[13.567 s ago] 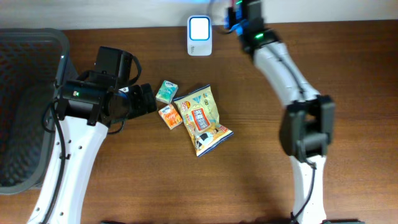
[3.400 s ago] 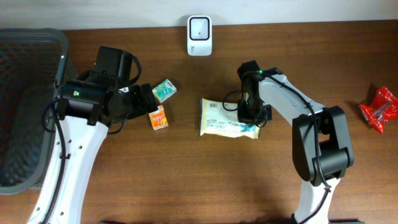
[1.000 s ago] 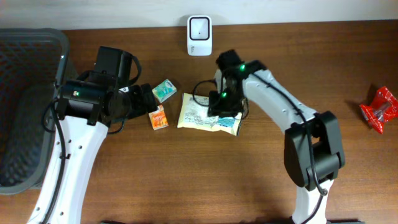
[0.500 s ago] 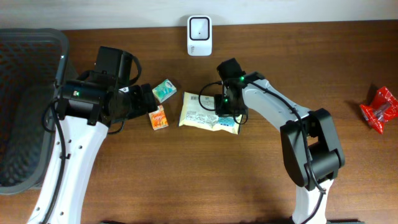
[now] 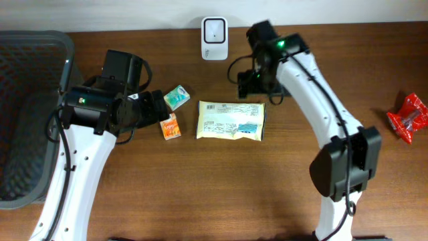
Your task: Scan the item barcode
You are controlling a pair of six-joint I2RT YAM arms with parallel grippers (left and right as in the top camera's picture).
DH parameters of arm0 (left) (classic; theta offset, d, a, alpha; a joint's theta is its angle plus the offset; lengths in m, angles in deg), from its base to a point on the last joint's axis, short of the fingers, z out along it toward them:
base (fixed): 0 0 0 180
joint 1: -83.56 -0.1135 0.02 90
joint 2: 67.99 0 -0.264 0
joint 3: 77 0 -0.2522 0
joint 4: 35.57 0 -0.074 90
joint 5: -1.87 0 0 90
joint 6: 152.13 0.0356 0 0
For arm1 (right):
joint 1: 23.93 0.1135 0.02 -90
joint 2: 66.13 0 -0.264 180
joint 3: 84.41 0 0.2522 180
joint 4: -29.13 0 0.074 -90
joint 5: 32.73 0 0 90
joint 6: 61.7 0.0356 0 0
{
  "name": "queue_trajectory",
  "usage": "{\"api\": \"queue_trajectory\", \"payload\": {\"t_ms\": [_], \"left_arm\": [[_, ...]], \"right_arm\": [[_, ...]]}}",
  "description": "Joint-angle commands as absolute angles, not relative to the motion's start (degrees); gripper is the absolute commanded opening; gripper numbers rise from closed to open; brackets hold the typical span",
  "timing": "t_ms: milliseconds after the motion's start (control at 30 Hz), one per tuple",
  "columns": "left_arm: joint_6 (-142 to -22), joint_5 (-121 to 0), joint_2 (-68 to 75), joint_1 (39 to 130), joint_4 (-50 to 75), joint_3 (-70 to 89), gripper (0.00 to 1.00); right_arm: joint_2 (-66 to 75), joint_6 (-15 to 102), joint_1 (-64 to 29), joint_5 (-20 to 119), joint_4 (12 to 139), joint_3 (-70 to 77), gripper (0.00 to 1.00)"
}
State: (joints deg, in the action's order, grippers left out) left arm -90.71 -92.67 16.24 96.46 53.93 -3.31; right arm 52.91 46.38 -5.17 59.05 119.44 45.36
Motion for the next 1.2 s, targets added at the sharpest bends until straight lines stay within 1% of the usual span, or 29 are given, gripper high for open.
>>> {"api": "queue_trajectory", "payload": {"t_ms": [0,67,100,133,167,200,233,267,333,433,467,533,667,700,733,800,833,867,900,933,1067,1167], "left_arm": [[-91.43,-92.86,16.32,96.53,53.87,-3.25,0.99],[-91.43,-92.86,16.32,96.53,53.87,-3.25,0.99],[-91.43,-92.86,16.32,96.53,53.87,-3.25,0.99],[-91.43,-92.86,16.32,96.53,53.89,-3.25,0.99],[-91.43,-92.86,16.32,96.53,53.87,-3.25,0.99],[-91.43,-92.86,16.32,96.53,53.87,-3.25,0.99],[-91.43,-92.86,16.32,96.53,53.87,-3.25,0.99],[-91.43,-92.86,16.32,96.53,53.87,-3.25,0.99],[-91.43,-92.86,16.32,96.53,53.87,-3.25,0.99],[-91.43,-92.86,16.32,96.53,53.87,-3.25,0.99],[-91.43,-92.86,16.32,96.53,53.87,-3.25,0.99],[-91.43,-92.86,16.32,96.53,53.87,-3.25,0.99],[-91.43,-92.86,16.32,96.53,53.89,-3.25,0.99],[-91.43,-92.86,16.32,96.53,53.87,-3.25,0.99],[-91.43,-92.86,16.32,96.53,53.87,-3.25,0.99],[-91.43,-92.86,16.32,96.53,53.89,-3.25,0.99],[-91.43,-92.86,16.32,96.53,53.87,-3.25,0.99],[-91.43,-92.86,16.32,96.53,53.87,-3.27,0.99],[-91.45,-92.75,16.32,96.53,53.84,-3.25,0.99],[-91.45,-92.43,16.32,96.53,53.82,-3.25,0.99],[-91.45,-91.92,16.32,96.53,53.65,-3.25,0.99],[-91.43,-89.28,16.32,96.53,53.43,-3.25,0.99]], "right_arm": [[52.65,46.27,-5.63,53.01,124.03,48.16,1.00],[53.16,44.44,-4.90,48.47,124.14,46.54,0.82],[53.31,44.18,-4.20,48.23,123.86,45.25,0.67],[53.42,44.18,-3.57,48.82,123.29,43.79,0.49],[53.44,44.20,-2.89,49.15,122.70,42.21,0.36],[53.46,44.20,-2.26,49.19,121.76,40.38,0.27],[53.46,44.31,-1.71,49.34,120.62,38.39,0.20],[53.46,45.58,-1.21,50.35,119.07,35.90,0.17],[53.46,48.72,-0.69,53.26,114.70,30.56,0.16],[53.46,48.66,-0.66,53.47,105.52,22.93,0.16],[53.46,48.70,-0.84,54.74,101.26,19.46,0.16],[53.46,48.70,-1.47,57.78,99.84,17.54,0.18],[53.16,45.82,-3.48,60.38,104.99,19.50,0.27],[53.16,45.14,-4.18,60.58,107.90,21.32,0.31],[53.16,45.01,-4.69,60.66,110.35,22.96,0.38],[53.16,45.01,-6.13,60.80,116.49,27.37,0.48],[53.16,44.99,-6.74,60.80,118.83,29.29,0.59],[53.16,44.96,-7.42,60.80,120.88,31.33,0.73],[53.16,44.31,-8.25,60.80,122.83,33.60,0.90],[53.16,43.08,-9.04,60.80,123.77,35.57,1.00],[53.16,40.18,-12.51,61.06,122.92,39.92,0.99],[53.16,39.63,-17.65,61.01,119.62,40.59,0.99]]}}
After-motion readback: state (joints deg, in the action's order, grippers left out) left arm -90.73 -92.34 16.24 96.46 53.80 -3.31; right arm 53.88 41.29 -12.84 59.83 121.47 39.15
